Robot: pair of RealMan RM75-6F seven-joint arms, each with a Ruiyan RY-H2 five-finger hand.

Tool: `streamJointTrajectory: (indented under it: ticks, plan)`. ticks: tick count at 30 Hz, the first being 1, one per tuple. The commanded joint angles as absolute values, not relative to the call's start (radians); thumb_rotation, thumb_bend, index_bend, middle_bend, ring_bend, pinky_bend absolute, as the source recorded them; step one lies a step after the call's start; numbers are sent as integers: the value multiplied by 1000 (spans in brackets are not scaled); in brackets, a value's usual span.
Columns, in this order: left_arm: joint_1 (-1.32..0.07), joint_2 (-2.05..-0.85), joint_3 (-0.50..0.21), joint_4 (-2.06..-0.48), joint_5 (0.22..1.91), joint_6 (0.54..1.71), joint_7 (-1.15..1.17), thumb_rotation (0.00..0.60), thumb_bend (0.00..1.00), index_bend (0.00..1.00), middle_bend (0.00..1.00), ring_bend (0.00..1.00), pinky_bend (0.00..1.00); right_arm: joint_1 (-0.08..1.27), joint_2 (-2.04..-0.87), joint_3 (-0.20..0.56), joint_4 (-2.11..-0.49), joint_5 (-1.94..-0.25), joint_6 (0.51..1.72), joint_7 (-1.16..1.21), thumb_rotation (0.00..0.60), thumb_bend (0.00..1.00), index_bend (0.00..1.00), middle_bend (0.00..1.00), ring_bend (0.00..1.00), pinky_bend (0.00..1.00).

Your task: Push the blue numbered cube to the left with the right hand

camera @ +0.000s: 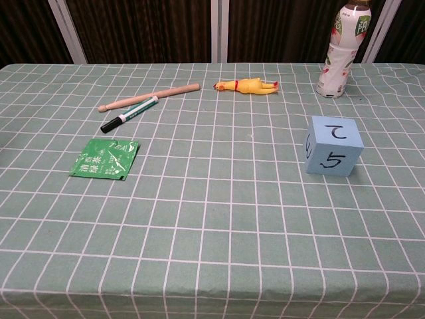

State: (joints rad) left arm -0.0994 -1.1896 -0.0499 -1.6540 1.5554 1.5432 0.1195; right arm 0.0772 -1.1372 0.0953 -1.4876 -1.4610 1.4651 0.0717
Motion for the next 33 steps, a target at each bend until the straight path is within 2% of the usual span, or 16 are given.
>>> streamJointTrajectory:
  ticks: [1, 10, 11, 12, 13, 14, 16, 17, 18, 20, 21, 22, 23, 25, 28, 33]
  plan:
    - [-100, -1193, -49, -1651, 1554, 1541, 119, 600, 60, 28, 0, 0, 0, 81, -1139, 96, -1485, -1457, 1457, 72, 600, 0, 0, 0, 0, 0]
    - [-98, -1192, -43, -1654, 1563, 1543, 120, 600, 60, 28, 0, 0, 0, 94, -1128, 91, -1488, -1483, 1452, 77, 600, 5, 0, 0, 0, 0]
    - [-97, -1193, -43, -1656, 1563, 1544, 118, 600, 61, 28, 0, 0, 0, 97, -1122, 88, -1492, -1490, 1449, 79, 600, 53, 0, 0, 0, 0]
    - [-97, -1194, -43, -1659, 1564, 1546, 118, 600, 60, 28, 0, 0, 0, 99, -1115, 85, -1495, -1495, 1444, 77, 600, 126, 0, 0, 0, 0]
    - [-95, -1195, -41, -1661, 1567, 1548, 119, 600, 60, 28, 0, 0, 0, 102, -1107, 82, -1502, -1498, 1438, 67, 600, 278, 0, 0, 0, 0]
    - [-95, -1197, -39, -1663, 1569, 1548, 122, 600, 61, 28, 0, 0, 0, 104, -1101, 80, -1509, -1499, 1435, 59, 600, 498, 0, 0, 0, 0]
    - [-94, -1196, -37, -1670, 1573, 1548, 129, 600, 60, 28, 0, 0, 0, 109, -1086, 75, -1530, -1498, 1418, 37, 600, 839, 0, 0, 0, 0]
    - [-95, -1195, -37, -1672, 1574, 1548, 132, 600, 61, 28, 0, 0, 0, 110, -1081, 75, -1539, -1496, 1414, 28, 600, 948, 0, 1, 0, 0]
    - [-95, -1193, -37, -1675, 1575, 1548, 134, 600, 60, 28, 0, 0, 0, 112, -1080, 77, -1545, -1494, 1416, 19, 600, 997, 0, 23, 4, 9]
    - [-97, -1189, -38, -1681, 1576, 1546, 136, 600, 61, 28, 0, 0, 0, 113, -1090, 83, -1545, -1493, 1426, -18, 600, 1000, 0, 191, 148, 174]
    - [-98, -1187, -38, -1682, 1577, 1545, 138, 600, 61, 28, 0, 0, 0, 116, -1094, 80, -1545, -1495, 1423, -31, 600, 1000, 0, 328, 277, 307]
    - [-99, -1186, -37, -1683, 1579, 1544, 140, 600, 61, 28, 0, 0, 0, 119, -1096, 75, -1548, -1499, 1415, -38, 600, 1000, 0, 498, 447, 465]
    - [-99, -1185, -37, -1682, 1580, 1542, 143, 600, 61, 28, 0, 0, 0, 123, -1095, 65, -1550, -1505, 1400, -41, 600, 1000, 0, 648, 580, 570]
    - [-100, -1188, -37, -1679, 1578, 1541, 142, 600, 61, 28, 0, 0, 0, 129, -1094, 54, -1549, -1508, 1378, -48, 600, 1000, 0, 812, 708, 646]
    - [-102, -1197, -36, -1669, 1571, 1532, 134, 600, 61, 28, 0, 0, 0, 143, -1087, 48, -1557, -1484, 1330, -89, 600, 1000, 0, 901, 790, 681]
    - [-109, -1198, -34, -1655, 1562, 1510, 129, 600, 60, 28, 0, 0, 0, 195, -1035, 42, -1643, -1433, 1203, -154, 600, 1000, 0, 913, 806, 686]
